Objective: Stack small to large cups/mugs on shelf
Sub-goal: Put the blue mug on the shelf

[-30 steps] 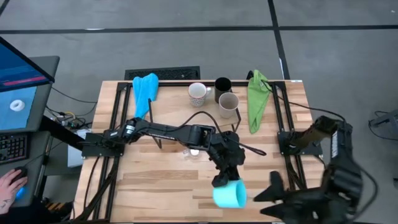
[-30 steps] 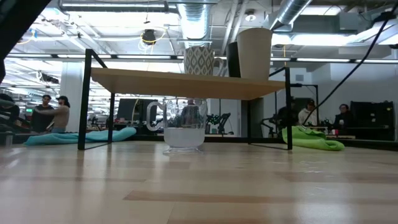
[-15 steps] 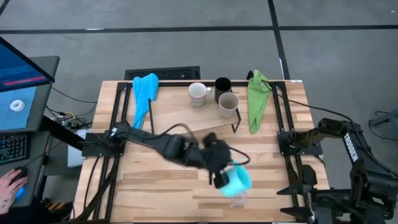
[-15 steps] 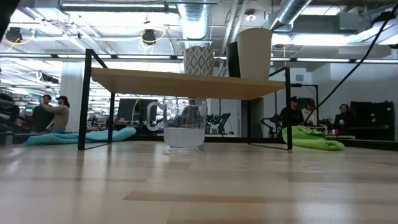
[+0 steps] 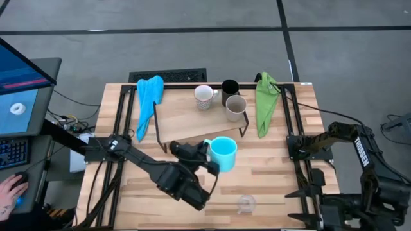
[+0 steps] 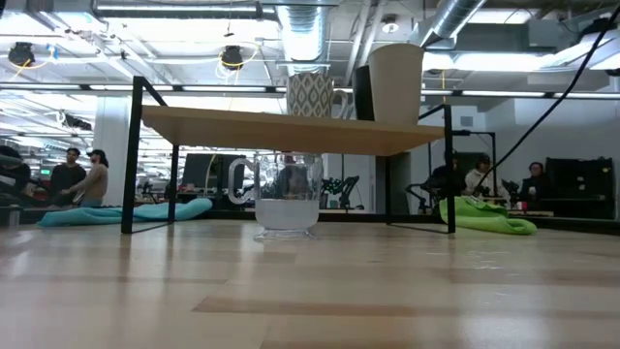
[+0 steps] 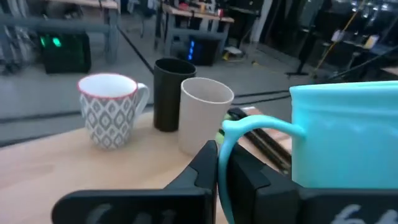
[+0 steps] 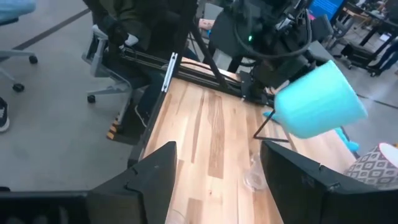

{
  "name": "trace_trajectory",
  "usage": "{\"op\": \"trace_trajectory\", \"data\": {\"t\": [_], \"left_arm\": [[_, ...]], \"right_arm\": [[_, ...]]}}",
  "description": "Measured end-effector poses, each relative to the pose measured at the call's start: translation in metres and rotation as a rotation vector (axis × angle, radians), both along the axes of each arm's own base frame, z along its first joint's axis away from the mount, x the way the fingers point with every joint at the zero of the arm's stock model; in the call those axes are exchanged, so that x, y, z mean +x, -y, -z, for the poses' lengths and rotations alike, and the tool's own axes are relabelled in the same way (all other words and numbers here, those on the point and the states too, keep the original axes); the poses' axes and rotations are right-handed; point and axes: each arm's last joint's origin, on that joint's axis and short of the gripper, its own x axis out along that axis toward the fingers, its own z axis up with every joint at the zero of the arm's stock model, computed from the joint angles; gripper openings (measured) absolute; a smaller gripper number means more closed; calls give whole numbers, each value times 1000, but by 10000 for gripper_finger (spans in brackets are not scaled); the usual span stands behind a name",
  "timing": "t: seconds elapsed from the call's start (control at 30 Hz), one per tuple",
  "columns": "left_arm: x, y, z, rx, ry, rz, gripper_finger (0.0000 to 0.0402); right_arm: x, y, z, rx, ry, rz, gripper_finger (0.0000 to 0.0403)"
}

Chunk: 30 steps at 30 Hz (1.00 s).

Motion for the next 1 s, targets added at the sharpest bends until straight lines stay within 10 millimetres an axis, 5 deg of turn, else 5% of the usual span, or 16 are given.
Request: {"op": "trace_trajectory", "data": {"t": [0.37,0.57,0.7,1.0], "left_arm": [[37,-42,30,220,-327,-78,4],[45,-56,34,275,-282,-143,3],[33,-34,23,287,-126,-122,2],[-22,12,-23,298,-182,65,1]], "right_arm": [[2,0,0,79,-3,38,254],[2,0,0,119,-4,57,254],[2,0,0,148,-17,62,254],[2,0,1,163,-27,68,254]]}}
